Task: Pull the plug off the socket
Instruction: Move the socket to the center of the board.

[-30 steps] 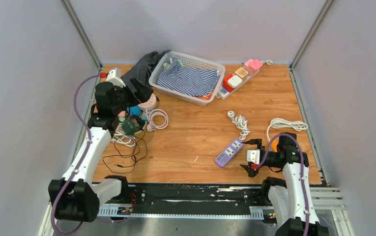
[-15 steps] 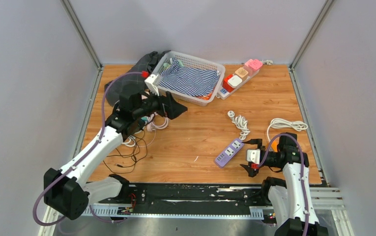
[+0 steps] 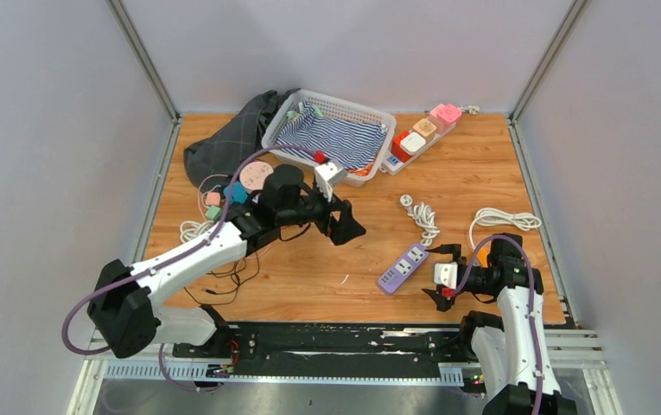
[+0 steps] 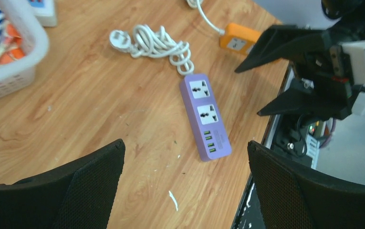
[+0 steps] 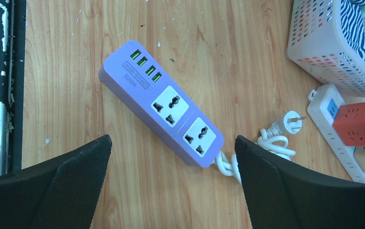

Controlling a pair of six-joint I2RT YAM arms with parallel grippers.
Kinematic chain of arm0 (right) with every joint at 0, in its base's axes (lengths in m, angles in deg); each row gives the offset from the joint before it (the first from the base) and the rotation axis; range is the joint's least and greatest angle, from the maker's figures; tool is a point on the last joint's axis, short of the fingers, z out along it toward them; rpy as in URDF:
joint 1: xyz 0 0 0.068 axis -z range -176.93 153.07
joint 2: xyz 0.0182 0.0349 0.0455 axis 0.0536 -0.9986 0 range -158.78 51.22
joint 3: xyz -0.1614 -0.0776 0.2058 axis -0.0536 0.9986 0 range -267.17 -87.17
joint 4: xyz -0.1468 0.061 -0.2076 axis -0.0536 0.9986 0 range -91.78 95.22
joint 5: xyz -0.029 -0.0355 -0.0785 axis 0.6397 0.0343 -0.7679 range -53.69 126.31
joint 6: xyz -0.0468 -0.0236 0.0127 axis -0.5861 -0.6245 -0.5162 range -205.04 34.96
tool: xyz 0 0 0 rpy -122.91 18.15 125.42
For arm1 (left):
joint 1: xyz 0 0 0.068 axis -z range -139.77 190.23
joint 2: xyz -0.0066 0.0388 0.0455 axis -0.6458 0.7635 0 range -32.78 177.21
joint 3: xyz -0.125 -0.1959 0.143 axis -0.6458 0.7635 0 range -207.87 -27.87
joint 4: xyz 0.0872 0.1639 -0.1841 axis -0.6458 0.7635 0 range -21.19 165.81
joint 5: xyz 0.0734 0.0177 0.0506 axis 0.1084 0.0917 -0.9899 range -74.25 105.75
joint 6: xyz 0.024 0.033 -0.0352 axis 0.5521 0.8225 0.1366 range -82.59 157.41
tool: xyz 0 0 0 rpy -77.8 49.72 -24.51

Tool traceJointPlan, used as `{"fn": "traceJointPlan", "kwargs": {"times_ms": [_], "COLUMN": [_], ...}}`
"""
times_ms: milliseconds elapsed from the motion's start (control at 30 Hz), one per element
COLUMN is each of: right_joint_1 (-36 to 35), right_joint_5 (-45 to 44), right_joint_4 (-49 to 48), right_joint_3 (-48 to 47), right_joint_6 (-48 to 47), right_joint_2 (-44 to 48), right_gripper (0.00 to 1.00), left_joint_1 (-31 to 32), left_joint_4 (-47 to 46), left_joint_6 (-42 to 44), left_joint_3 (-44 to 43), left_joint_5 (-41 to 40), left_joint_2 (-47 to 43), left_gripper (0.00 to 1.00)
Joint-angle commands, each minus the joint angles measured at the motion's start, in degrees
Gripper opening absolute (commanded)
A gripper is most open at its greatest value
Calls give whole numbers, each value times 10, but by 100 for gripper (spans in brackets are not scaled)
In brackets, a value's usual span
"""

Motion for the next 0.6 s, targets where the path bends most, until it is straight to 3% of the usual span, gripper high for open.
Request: {"fn": "traceJointPlan", "kwargs": {"times_ms": [0,567], "right_joint_1": [12,36], "right_joint_5": [13,17], "right_joint_4": [16,12], "right_joint_3": [7,0], "right_joint_6": [-5,6], "right_joint_2": [4,8], "right_gripper": [100,100], "left_joint_1": [50,194], "left_joint_4": [-2,-1], "left_joint_6": [52,81], "left_joint_3": [-17,-105], "left_joint_5": [-35,-202], "left_joint_2": [42,287], "left_gripper": [100,100]}}
